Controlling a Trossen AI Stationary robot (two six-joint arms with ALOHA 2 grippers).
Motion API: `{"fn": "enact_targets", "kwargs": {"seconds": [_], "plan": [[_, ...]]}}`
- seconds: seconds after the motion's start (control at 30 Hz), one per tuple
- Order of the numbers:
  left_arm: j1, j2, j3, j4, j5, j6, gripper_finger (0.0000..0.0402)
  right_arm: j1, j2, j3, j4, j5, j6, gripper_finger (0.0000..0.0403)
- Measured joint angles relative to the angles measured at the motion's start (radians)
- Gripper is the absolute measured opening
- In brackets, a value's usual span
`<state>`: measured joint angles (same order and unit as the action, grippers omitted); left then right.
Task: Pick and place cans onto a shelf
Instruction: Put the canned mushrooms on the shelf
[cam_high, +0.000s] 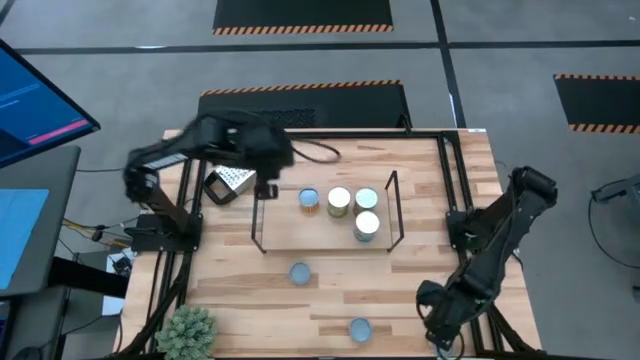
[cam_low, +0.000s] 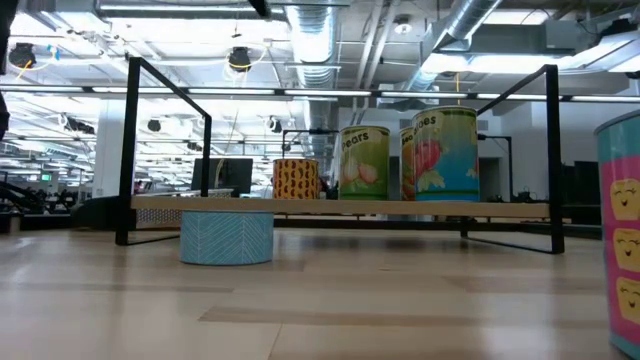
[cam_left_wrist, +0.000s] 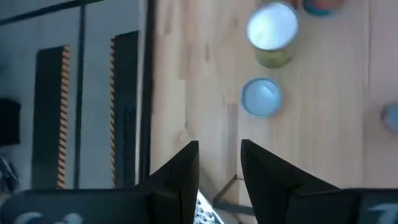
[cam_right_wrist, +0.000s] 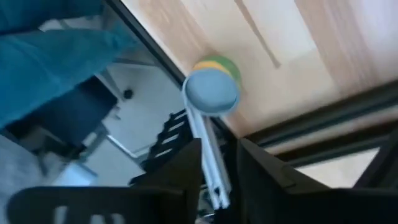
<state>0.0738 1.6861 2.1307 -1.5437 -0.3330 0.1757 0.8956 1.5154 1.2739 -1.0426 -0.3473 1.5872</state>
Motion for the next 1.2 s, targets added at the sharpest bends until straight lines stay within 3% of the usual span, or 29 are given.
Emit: {"fn": "enact_targets", "kwargs": {"seconds": [0.2,0.33,0.57,0.9,1.2], "plan": [[0.026,-0.101,-0.025,0.001,0.010,-0.101,0.0107,-0.015,0.116,0.001,0.005,0.001,-0.185,0.0192],[0.026,-0.140,-0.060,-0.002,0.003,-0.111,0.0107,0.001,0.203,0.001,-0.002,-0.029,-0.304,0.0211],[0.026,-0.147,-0.096,-0.009,0.002,-0.111,0.0107,0.027,0.290,0.000,0.042,-0.078,-0.406,0.0204],[0.026,-0.146,-0.210,-0.016,0.007,-0.106,0.0107,0.043,0.359,-0.004,0.060,-0.067,-0.422,0.0188],[0.026,-0.165,-0.227,-0.014,-0.003,-0.106,0.0107,0.039,0.422,-0.005,0.107,-0.038,-0.437,0.0188]]}}
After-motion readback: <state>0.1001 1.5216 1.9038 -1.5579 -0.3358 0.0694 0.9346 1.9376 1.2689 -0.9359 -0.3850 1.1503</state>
